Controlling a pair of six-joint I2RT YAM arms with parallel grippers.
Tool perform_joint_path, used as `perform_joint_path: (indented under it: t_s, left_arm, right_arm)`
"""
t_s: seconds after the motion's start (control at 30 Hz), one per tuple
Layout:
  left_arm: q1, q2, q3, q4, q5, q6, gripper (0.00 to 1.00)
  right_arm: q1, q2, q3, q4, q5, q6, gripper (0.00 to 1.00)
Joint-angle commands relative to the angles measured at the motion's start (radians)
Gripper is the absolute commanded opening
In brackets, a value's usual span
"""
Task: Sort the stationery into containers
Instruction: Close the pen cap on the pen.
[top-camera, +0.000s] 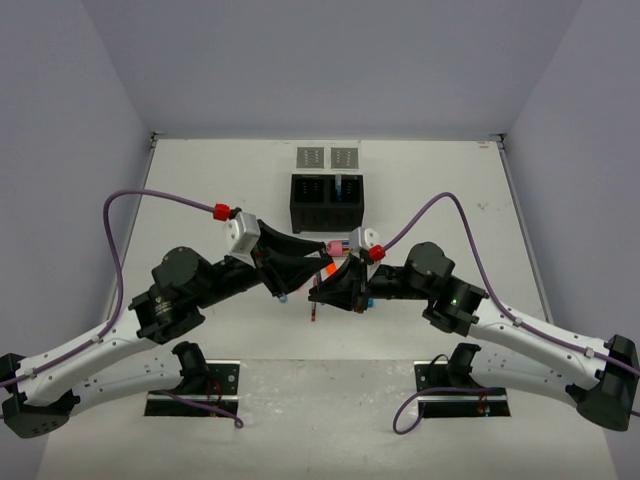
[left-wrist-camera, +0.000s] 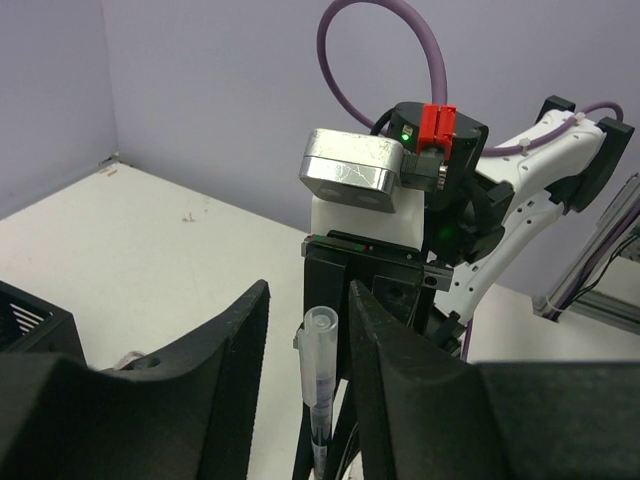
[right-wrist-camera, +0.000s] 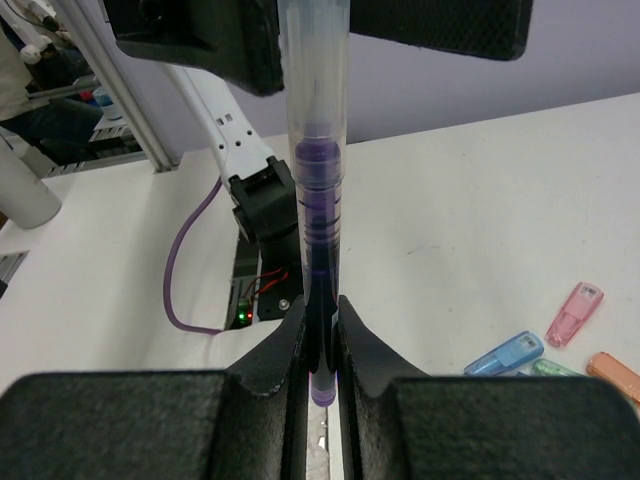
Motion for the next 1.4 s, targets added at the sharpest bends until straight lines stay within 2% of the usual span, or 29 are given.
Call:
perform_joint_path:
  t_s: [0.0,0.13,0.23,0.3,0.7,0.87,1.13,1.37]
  left_arm:
    - [-0.002,-0.001,0.013,0.012,0.018,-0.013,0.32]
    - [-0.002,0.013,0.004,0.000,0.035,-0.022,0.20]
    - [-0.002,0.020,-0.014,-0.009,0.044,-0.031,0.04]
    - [-0.002,0.021,-0.025,-0.005,0.054,-0.037,0.00]
    - [-0.002,0.020,-0.137,0.017,0.102,-0.083,0.00]
    - [-0.002,0.019,-0.215,0.080,0.136,-0.112,0.00]
    - [-0.014,0.033,-0.312,0.147,0.154,-0.132,0.00]
    - [-0.037,0.054,-0.376,0.186,0.152,-0.146,0.00]
  right_arm:
    - [-0.003,-0.016,0.044,0.001,-0.021,-0.012,0.00]
    - [-0.001,-0.025,0.052,0.001,0.001,-0.016,0.00]
    - [-0.001,-0.040,0.060,0.002,0.019,-0.012,0.00]
    - [-0.002,-0.044,0.068,0.004,0.040,-0.008,0.00]
    - [-0.001,-0.054,0.191,0.036,0.178,0.032,0.00]
    - [-0.013,-0.050,0.277,0.093,0.257,0.069,0.00]
    - [-0.038,0.065,0.535,0.046,0.248,0.093,0.00]
    - [-0.044,0.127,0.675,0.001,0.245,0.100,0.00]
